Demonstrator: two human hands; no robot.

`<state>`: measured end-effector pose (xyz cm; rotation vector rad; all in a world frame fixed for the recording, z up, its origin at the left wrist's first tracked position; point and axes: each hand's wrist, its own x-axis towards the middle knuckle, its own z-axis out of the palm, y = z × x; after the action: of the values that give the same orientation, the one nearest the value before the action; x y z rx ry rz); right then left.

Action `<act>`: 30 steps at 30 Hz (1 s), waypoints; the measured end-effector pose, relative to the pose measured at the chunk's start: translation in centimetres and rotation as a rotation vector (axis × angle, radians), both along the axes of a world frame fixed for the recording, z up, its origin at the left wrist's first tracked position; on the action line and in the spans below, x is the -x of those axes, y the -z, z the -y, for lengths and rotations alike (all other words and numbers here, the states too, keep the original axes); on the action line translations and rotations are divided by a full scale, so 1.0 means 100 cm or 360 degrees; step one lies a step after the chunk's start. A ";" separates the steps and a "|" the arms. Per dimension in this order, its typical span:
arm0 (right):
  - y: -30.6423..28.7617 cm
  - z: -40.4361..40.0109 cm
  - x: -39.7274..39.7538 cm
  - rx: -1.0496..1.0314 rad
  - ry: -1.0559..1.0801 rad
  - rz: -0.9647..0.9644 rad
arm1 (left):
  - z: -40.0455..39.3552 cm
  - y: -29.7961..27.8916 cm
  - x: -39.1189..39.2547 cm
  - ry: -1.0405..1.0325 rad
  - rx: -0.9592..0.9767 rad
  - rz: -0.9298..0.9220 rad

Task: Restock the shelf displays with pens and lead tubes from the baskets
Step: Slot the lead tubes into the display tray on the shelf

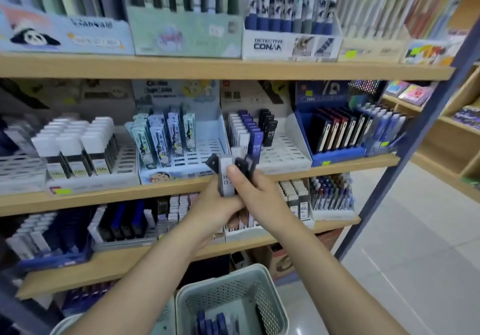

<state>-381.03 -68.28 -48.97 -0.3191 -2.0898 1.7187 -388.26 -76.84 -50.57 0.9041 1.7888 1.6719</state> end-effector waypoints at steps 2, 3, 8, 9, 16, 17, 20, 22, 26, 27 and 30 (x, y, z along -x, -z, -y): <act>0.005 -0.005 0.004 -0.0026 0.0065 -0.0019 | -0.003 0.001 0.002 -0.0030 -0.0056 0.0072; 0.009 -0.008 0.005 -0.0039 0.0086 -0.0032 | -0.005 0.001 0.003 -0.0014 -0.0081 0.0126; 0.017 -0.019 0.004 -0.0085 0.0135 -0.0047 | -0.006 -0.004 0.005 0.0049 -0.0185 0.0440; 0.014 -0.020 0.001 -0.0082 0.0179 -0.0065 | -0.006 -0.005 0.005 0.0061 -0.0184 0.0447; 0.010 -0.034 -0.018 0.0011 0.0431 -0.0170 | -0.008 -0.001 -0.001 0.0171 -0.0042 0.0239; 0.010 -0.035 -0.020 0.0059 0.0421 -0.0169 | -0.008 0.000 -0.002 0.0185 -0.0023 0.0230; 0.006 -0.036 -0.024 0.0228 0.0330 -0.0176 | -0.007 -0.001 -0.004 0.0247 -0.0021 0.0249; 0.007 -0.038 -0.026 0.0277 0.0251 -0.0130 | -0.007 0.000 -0.006 0.0269 -0.0026 0.0281; 0.007 -0.045 -0.029 0.0383 0.0031 -0.0056 | -0.006 0.003 -0.006 0.0337 -0.0040 0.0334; 0.006 -0.047 -0.030 0.0353 0.0004 -0.0038 | -0.004 0.003 -0.004 0.0361 -0.0018 0.0320; 0.006 -0.052 -0.031 0.0307 -0.0078 -0.0028 | -0.001 0.002 -0.001 0.0450 0.0078 0.0302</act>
<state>-377.95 -63.07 -49.56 -0.3101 -1.9381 1.9493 -388.14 -76.75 -50.80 0.8979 1.4931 1.4747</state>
